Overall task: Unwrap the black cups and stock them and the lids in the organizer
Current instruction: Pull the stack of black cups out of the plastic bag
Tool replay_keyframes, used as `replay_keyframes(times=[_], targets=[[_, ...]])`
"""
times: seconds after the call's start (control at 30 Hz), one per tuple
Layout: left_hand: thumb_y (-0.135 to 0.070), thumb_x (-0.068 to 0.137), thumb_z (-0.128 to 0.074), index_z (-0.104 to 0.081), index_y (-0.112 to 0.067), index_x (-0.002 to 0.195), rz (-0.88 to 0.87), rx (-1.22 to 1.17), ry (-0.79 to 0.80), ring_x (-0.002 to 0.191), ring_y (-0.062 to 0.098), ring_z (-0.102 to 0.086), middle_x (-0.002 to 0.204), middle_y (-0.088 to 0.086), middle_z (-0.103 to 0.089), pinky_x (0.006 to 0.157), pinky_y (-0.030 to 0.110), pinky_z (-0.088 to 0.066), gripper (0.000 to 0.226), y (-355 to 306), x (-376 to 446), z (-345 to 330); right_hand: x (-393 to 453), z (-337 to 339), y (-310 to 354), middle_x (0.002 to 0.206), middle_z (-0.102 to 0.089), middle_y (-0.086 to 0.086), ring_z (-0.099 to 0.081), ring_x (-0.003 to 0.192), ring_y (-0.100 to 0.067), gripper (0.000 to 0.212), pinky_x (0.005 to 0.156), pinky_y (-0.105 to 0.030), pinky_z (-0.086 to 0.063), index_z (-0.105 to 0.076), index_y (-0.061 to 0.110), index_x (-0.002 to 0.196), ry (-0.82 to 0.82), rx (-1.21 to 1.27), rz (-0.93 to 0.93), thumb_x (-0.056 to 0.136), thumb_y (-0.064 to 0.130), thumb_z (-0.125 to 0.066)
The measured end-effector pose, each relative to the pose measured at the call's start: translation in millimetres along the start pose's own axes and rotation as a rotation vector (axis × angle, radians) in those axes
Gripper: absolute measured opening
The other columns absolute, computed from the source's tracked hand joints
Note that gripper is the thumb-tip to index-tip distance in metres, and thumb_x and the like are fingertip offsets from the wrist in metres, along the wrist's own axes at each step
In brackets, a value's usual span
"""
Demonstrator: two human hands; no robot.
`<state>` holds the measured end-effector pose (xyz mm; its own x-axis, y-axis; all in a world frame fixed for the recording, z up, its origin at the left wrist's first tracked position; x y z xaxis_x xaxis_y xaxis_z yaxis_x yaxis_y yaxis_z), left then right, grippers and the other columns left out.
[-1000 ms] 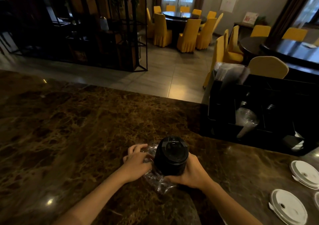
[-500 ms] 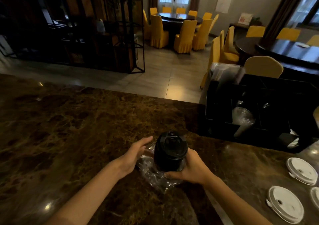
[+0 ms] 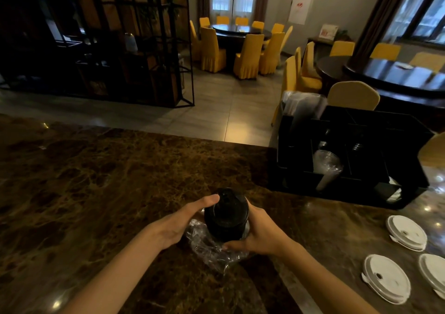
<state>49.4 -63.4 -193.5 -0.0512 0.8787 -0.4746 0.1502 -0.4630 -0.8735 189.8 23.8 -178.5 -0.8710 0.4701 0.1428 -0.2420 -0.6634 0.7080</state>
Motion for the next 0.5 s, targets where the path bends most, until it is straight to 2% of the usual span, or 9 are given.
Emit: replay_keyframes(times=[0.17, 0.23, 0.33, 0.43, 0.5], targets=[[-0.084, 0.043, -0.079, -0.071, -0.036, 0.121, -0.038, -0.048, -0.063, 0.128, 0.023, -0.053, 0.138, 0.002, -0.06, 0.118, 0.051, -0.035, 0.092, 3, -1, 3, 0, -4, -2, 0.146, -0.056, 0.019, -0.057, 0.132, -0.003, 0.114, 0.107, -0.031, -0.054, -0.022, 0.041, 0.159, 0.022, -0.01, -0.053, 0.069, 0.061, -0.089], [-0.079, 0.045, -0.083, -0.072, -0.033, 0.123, -0.043, -0.104, -0.074, 0.128, 0.026, -0.056, 0.137, 0.006, -0.063, 0.115, 0.052, -0.04, 0.091, 5, -1, 4, 2, -6, -4, 0.145, -0.056, 0.02, -0.058, 0.131, -0.003, 0.116, 0.106, -0.03, -0.054, -0.019, 0.045, 0.158, 0.037, -0.022, -0.073, 0.068, 0.063, -0.089], [-0.078, 0.046, -0.083, -0.074, -0.032, 0.121, -0.033, -0.118, -0.086, 0.123, 0.028, -0.062, 0.131, 0.009, -0.068, 0.112, 0.052, -0.044, 0.088, 9, -1, 4, 3, -10, -8, 0.149, -0.053, 0.016, -0.054, 0.136, -0.009, 0.121, 0.111, -0.038, -0.051, -0.016, 0.044, 0.159, 0.059, -0.042, -0.1, 0.066, 0.059, -0.091], [-0.081, 0.054, -0.078, -0.075, -0.036, 0.118, -0.025, -0.062, -0.042, 0.116, 0.022, -0.069, 0.122, 0.003, -0.075, 0.109, 0.048, -0.047, 0.078, 10, -2, -1, 2, -14, -13, 0.154, -0.045, 0.012, -0.045, 0.142, -0.016, 0.123, 0.116, -0.043, -0.045, -0.015, 0.038, 0.161, 0.08, -0.1, -0.129, 0.066, 0.053, -0.092], [-0.082, 0.055, -0.077, -0.071, -0.036, 0.125, -0.002, -0.048, -0.067, 0.126, 0.026, -0.061, 0.133, 0.005, -0.068, 0.115, 0.05, -0.039, 0.084, 15, -1, 1, 0, -15, -14, 0.154, -0.042, 0.013, -0.042, 0.138, -0.018, 0.124, 0.114, -0.041, -0.044, -0.013, 0.036, 0.162, 0.096, -0.185, -0.14, 0.067, 0.057, -0.09]])
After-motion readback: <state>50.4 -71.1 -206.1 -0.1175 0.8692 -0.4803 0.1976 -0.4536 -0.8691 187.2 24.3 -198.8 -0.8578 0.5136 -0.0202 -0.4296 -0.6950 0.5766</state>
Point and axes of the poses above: each hand's wrist, its own x-axis towards the middle knuckle, its own z-axis out of the back of the hand, y = z × x, the point moved 8 cm from there along x, towards the middle knuckle
